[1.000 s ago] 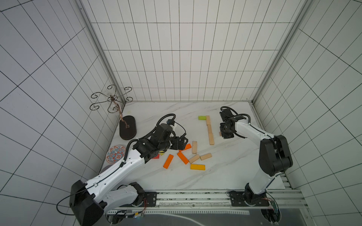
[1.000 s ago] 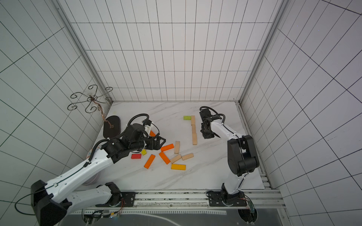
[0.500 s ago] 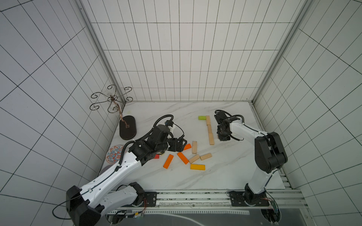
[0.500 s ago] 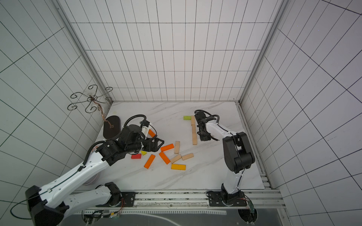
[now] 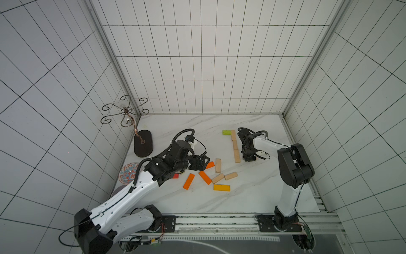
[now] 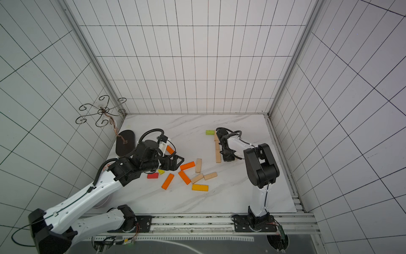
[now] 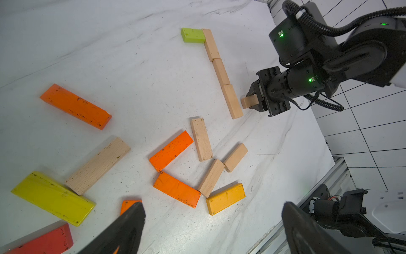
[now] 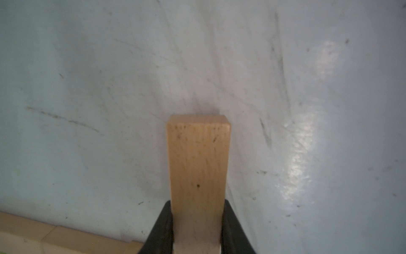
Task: Assemble a giraffe with building blocks
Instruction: Assemble the building block at the center of the board.
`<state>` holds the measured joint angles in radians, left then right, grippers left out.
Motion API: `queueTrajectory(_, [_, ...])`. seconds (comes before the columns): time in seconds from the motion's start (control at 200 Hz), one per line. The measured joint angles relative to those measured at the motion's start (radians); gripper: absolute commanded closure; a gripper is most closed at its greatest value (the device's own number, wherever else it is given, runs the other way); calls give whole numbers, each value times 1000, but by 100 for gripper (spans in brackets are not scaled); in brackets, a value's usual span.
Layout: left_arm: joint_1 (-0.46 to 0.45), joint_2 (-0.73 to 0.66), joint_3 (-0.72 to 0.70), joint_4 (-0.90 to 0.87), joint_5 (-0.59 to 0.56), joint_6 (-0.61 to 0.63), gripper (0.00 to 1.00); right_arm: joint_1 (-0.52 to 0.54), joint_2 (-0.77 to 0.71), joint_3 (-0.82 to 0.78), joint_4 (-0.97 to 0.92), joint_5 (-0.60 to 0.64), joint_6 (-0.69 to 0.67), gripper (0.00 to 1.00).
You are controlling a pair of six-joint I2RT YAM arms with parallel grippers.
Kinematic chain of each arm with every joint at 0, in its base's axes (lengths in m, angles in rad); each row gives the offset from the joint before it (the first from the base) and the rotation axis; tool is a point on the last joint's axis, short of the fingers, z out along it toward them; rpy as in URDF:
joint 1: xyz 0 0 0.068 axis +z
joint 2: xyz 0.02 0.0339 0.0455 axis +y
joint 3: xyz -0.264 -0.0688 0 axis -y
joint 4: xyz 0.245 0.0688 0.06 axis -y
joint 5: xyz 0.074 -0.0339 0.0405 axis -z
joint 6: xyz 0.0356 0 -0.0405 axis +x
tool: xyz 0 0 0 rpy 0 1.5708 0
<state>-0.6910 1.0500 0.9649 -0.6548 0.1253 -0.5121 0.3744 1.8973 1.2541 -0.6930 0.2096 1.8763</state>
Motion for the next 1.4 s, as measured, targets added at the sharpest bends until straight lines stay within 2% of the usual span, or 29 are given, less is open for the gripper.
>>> queueTrajectory(0.095, [0, 0, 0, 0, -1, 0, 3, 0, 0, 0, 8, -14, 5, 62])
queueTrajectory(0.315, [0, -1, 0, -1, -2, 0, 3, 1, -1, -1, 25, -25, 16, 56])
queueTrajectory(0.485, [0, -1, 0, -1, -2, 0, 3, 2, -2, -2, 28, -39, 21, 73])
queueTrajectory(0.555, [0, -2, 0, -1, -2, 0, 3, 4, -5, -2, 29, -40, 27, 76])
queueTrajectory(1.399, [1, -48, 0, -17, -5, 0, 3, 32, -29, -32, 23, -42, 69, 74])
